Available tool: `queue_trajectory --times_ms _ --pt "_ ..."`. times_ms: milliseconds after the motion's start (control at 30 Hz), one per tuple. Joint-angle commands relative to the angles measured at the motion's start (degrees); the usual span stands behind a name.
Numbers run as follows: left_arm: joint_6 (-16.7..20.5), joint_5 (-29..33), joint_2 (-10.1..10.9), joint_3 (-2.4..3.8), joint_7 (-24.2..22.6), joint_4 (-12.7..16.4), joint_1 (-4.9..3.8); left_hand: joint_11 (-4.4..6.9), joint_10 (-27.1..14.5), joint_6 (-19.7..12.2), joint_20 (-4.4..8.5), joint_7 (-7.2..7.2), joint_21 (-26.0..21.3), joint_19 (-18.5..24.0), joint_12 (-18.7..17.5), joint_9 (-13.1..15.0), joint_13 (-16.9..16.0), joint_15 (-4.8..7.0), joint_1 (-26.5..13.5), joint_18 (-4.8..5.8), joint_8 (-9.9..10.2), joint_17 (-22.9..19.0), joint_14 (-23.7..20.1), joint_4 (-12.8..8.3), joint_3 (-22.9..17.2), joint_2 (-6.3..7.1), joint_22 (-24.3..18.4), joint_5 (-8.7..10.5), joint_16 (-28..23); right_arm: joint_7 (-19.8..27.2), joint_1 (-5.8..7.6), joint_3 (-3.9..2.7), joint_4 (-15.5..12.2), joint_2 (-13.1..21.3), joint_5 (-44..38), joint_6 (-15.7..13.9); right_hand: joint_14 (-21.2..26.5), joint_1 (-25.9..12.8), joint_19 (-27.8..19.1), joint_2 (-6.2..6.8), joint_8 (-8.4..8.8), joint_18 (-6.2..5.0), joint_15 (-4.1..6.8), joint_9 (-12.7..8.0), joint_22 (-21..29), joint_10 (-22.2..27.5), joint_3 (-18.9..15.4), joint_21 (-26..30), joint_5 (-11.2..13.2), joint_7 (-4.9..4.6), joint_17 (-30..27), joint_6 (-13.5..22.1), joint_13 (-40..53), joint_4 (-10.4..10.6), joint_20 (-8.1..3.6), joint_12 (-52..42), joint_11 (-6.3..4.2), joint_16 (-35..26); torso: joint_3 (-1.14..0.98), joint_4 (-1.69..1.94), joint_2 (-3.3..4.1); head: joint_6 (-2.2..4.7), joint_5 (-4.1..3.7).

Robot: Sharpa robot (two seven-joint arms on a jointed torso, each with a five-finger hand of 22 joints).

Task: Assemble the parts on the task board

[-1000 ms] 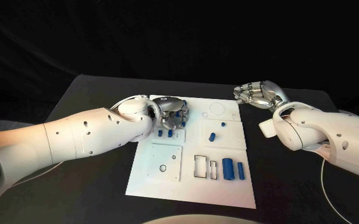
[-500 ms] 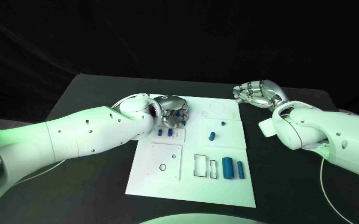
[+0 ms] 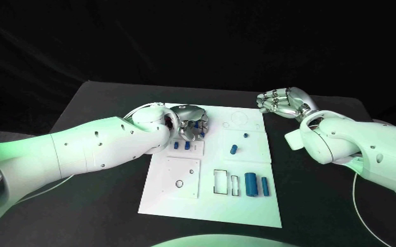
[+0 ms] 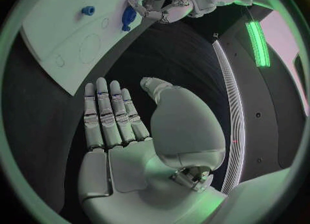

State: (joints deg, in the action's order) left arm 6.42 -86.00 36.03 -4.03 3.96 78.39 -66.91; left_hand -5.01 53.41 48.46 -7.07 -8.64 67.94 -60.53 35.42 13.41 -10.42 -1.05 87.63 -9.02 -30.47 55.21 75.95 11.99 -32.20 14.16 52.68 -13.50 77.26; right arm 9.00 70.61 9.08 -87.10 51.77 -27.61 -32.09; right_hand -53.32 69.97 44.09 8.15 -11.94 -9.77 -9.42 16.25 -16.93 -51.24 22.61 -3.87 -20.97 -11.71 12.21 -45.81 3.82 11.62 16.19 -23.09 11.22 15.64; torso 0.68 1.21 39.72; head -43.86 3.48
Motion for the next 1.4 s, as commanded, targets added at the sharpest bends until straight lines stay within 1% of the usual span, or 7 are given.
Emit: queue_trajectory --times_ms 33,133,300,500,700,1100,1400 --pt "-1.7 0.5 -0.2 -0.12 0.5 0.0 0.16 0.22 1.1 1.1 0.08 0.10 1.0 -0.9 -0.2 -0.1 0.1 0.13 0.5 0.67 0.3 0.9 0.8 -0.5 -0.9 -0.32 1.1 0.23 0.8 0.5 -0.03 -0.01 -0.1 0.0 -0.5 0.8 -0.4 -0.4 -0.4 -0.19 0.02 -0.63 0.06 -0.1 0.1 0.0 0.1 0.0 -0.3 -3.22 -0.1 -0.3 -0.1 0.1 0.11 -0.2 0.15 -0.4 0.01 0.00 -0.02 0.02 -0.03" --pt "-1.5 0.5 -0.2 -0.12 0.9 -0.1 0.16 0.66 2.9 2.8 0.45 0.40 3.0 -2.6 -0.3 0.0 0.2 0.57 1.0 1.11 0.6 3.2 2.4 -1.9 -2.0 -0.97 3.7 0.30 2.1 0.5 -0.03 -0.01 -0.1 0.0 -0.5 0.8 -0.4 -0.4 -0.4 -0.19 0.02 -0.63 0.06 -0.1 0.1 0.0 0.1 0.0 -0.3 -3.22 -0.1 -0.3 -0.1 0.1 0.11 -0.2 0.15 -0.4 0.03 0.01 -0.01 0.06 -0.03" --pt "-0.9 0.9 -0.2 -0.12 1.7 -0.3 0.16 0.77 4.4 3.7 0.93 0.31 5.5 -4.6 0.2 -0.4 -0.4 0.81 1.8 1.64 2.1 4.9 3.7 -4.6 -3.6 -1.31 6.7 0.31 3.0 0.5 -0.03 -0.01 -0.1 -0.1 -0.6 0.8 -0.4 -0.4 -0.4 -0.19 0.02 -0.63 0.06 -0.1 0.1 0.0 0.1 0.0 -0.3 -3.22 -0.1 -0.3 -0.1 0.1 0.11 -0.2 0.15 -0.4 0.03 0.02 0.00 0.13 -0.07" --pt "-0.4 2.8 0.0 -0.10 1.1 -0.2 0.15 0.64 4.2 4.1 0.83 0.14 5.7 -4.3 -0.1 -0.5 -0.5 0.70 0.9 1.63 2.7 4.8 3.8 -4.8 -3.8 -1.19 6.7 0.39 3.0 0.5 -0.03 -0.01 0.0 -0.1 -0.6 0.9 -0.4 -0.4 -0.4 -0.19 0.02 -0.63 0.06 -0.1 0.1 0.0 0.1 0.0 -0.3 -3.22 -0.1 -0.3 -0.1 0.1 0.11 -0.2 0.15 -0.4 0.07 0.05 -0.02 0.19 -0.05" --pt "-0.6 8.2 1.1 0.23 0.4 1.0 0.13 0.35 3.8 4.1 0.58 -0.13 5.3 -3.3 -1.2 -0.6 -0.3 0.42 -0.5 1.45 3.6 3.9 3.4 -4.7 -3.9 -1.05 6.1 0.34 2.7 0.6 -0.03 -0.01 0.1 -0.2 -0.6 0.9 -0.4 -0.4 -0.4 -0.19 0.02 -0.63 0.06 -0.1 0.1 0.0 0.1 0.0 -0.3 -3.22 -0.1 -0.3 -0.1 0.1 0.11 -0.2 0.15 -0.4 0.11 0.07 -0.06 0.36 -0.12" --pt "0.8 13.5 6.0 2.41 -0.5 4.8 -0.04 0.25 3.9 4.6 0.41 -0.16 4.8 -2.5 -2.1 -0.5 -0.1 0.26 -1.7 1.28 4.0 3.0 3.0 -4.6 -3.5 -0.79 5.4 0.22 2.5 0.6 -0.07 -0.01 0.3 -0.2 -0.4 0.8 -0.4 -0.5 -0.4 -0.26 -0.01 -0.64 0.07 -0.1 0.2 0.0 0.1 0.0 -0.3 -3.21 -0.1 -0.3 -0.1 0.1 0.11 -0.2 0.14 -0.5 0.07 0.13 -0.08 0.75 -0.08" --pt "-0.1 13.5 9.1 2.93 0.0 5.8 -0.10 0.32 4.2 5.3 0.31 0.04 4.5 -2.1 -3.0 -0.2 0.0 0.24 -3.0 1.21 4.1 2.6 2.8 -4.2 -3.2 -0.48 5.1 0.24 2.4 0.5 -0.12 -0.01 0.3 -0.1 -0.4 0.9 -0.4 -0.5 -0.4 -0.26 -0.01 -0.64 0.07 -0.1 0.2 0.0 0.1 0.0 -0.3 -3.21 -0.1 -0.3 -0.1 0.1 0.11 -0.2 0.14 -0.5 0.06 0.10 -0.05 0.77 0.00"
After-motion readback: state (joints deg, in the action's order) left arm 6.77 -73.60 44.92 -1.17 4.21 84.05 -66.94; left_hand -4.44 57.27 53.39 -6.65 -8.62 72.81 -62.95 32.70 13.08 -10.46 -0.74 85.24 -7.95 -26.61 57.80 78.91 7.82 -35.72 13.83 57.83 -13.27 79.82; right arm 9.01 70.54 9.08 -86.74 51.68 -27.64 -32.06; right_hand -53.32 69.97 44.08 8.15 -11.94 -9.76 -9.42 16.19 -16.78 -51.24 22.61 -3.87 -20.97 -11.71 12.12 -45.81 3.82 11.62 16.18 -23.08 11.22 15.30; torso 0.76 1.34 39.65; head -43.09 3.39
